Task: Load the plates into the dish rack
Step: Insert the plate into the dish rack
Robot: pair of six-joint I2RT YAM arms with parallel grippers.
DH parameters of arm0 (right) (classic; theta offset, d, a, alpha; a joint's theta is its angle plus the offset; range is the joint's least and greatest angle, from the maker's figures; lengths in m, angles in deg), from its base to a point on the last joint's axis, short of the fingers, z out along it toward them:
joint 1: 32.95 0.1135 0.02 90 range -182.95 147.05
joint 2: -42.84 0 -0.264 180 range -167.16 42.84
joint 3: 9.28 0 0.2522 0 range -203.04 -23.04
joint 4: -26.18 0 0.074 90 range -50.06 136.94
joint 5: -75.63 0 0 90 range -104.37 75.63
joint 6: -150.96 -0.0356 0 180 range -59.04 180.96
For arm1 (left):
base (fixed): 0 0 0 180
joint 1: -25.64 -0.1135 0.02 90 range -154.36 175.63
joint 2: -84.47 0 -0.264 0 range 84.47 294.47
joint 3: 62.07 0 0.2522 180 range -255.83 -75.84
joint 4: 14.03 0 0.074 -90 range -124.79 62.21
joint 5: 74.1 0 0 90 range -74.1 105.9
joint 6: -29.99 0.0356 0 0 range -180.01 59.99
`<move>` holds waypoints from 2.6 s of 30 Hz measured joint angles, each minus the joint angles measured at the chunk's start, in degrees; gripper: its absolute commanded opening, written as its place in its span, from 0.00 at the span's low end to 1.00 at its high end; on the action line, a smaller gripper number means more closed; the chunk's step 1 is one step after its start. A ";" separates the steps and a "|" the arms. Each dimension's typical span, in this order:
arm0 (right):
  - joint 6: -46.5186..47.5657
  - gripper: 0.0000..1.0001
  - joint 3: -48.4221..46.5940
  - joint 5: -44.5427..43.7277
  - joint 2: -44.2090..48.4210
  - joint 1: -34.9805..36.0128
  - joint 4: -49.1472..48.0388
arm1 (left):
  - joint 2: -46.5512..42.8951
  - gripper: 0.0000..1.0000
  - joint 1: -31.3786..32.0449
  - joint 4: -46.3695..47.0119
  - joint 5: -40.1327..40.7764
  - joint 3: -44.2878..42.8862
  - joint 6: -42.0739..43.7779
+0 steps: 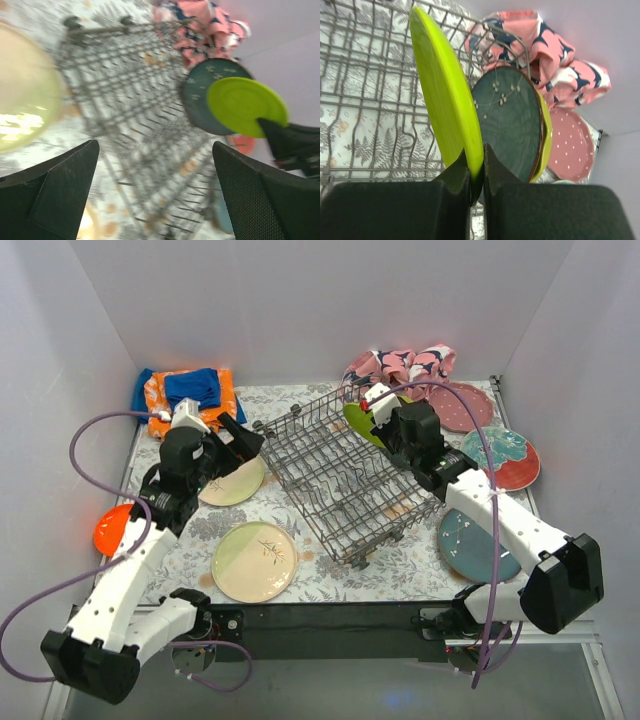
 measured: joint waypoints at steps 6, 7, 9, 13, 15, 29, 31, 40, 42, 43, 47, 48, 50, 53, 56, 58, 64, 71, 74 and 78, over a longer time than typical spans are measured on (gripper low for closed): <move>-1.20 0.01 0.24 -3.41 -3.45 -1.90 0.22 | -11.72 0.98 -0.20 1.01 11.41 12.26 13.99; -1.44 0.01 0.24 -4.00 -4.09 -2.40 0.13 | -13.03 0.98 -0.26 1.07 13.31 14.10 15.61; -1.88 0.01 0.26 -4.79 -5.62 -3.58 0.09 | -14.88 0.98 -0.31 1.64 16.20 17.14 18.03; -2.84 0.01 0.48 -5.92 -8.33 -5.70 0.13 | -16.50 0.98 -0.33 2.27 19.34 21.07 21.33; -2.97 0.01 0.72 -6.19 -8.96 -6.38 -0.07 | -16.52 0.98 -0.33 2.60 20.20 21.40 22.43; -3.87 0.01 0.81 -7.63 -17.03 -6.80 -2.51 | -16.79 0.98 -0.33 4.20 22.12 21.40 24.44; -4.28 0.03 0.81 -7.65 -17.94 -6.78 -2.51 | -16.79 0.98 -0.33 4.24 22.12 21.40 24.44; -5.35 0.12 0.70 -7.39 -19.08 -6.80 -2.54 | -16.20 0.98 -0.33 4.26 22.10 21.40 24.46; -5.57 0.13 0.68 -7.15 -19.41 -6.78 -2.56 | -16.20 0.98 -0.33 4.26 22.10 21.40 24.46; -5.70 0.14 0.66 -6.99 -19.65 -6.78 -2.56 | -16.20 0.98 -0.33 4.26 22.10 21.40 24.46; -5.95 0.24 0.33 -6.54 -20.39 -6.73 -2.73 | -16.20 0.98 -0.33 4.28 22.10 21.40 24.46; -5.92 0.26 0.20 -6.58 -20.52 -6.73 -2.80 | -16.20 0.98 -0.33 4.26 22.10 21.40 24.46; -5.84 0.31 -0.07 -6.62 -20.79 -6.80 -2.86 | -16.20 0.98 -0.33 4.28 22.10 21.40 24.48; -5.75 0.33 -0.17 -6.67 -20.90 -6.80 -2.89 | -16.20 0.98 -0.33 4.28 22.10 21.40 24.48; -5.68 0.42 -0.37 -6.56 -20.87 -6.80 -2.84 | -16.20 0.98 -0.33 4.28 22.10 21.40 24.48; -5.49 0.43 -0.55 -6.51 -20.81 -6.80 -2.84 | -16.15 0.98 -0.33 4.31 22.10 21.40 24.48; -4.87 0.44 -0.55 -5.51 -18.34 -6.80 -2.45 | -16.06 0.98 -0.33 4.63 22.10 21.40 24.46; -4.31 0.53 -1.25 -4.09 -13.07 -6.80 -1.33 | -15.32 0.98 -0.33 4.96 22.10 21.40 24.46; -3.30 0.61 -1.68 -2.27 -10.71 -6.80 0.02 | -15.04 0.98 -0.33 5.03 22.05 21.40 24.41; 0.15 0.67 -1.81 3.34 -6.08 -6.82 2.97 | -14.51 0.98 -0.33 5.07 21.81 21.40 24.20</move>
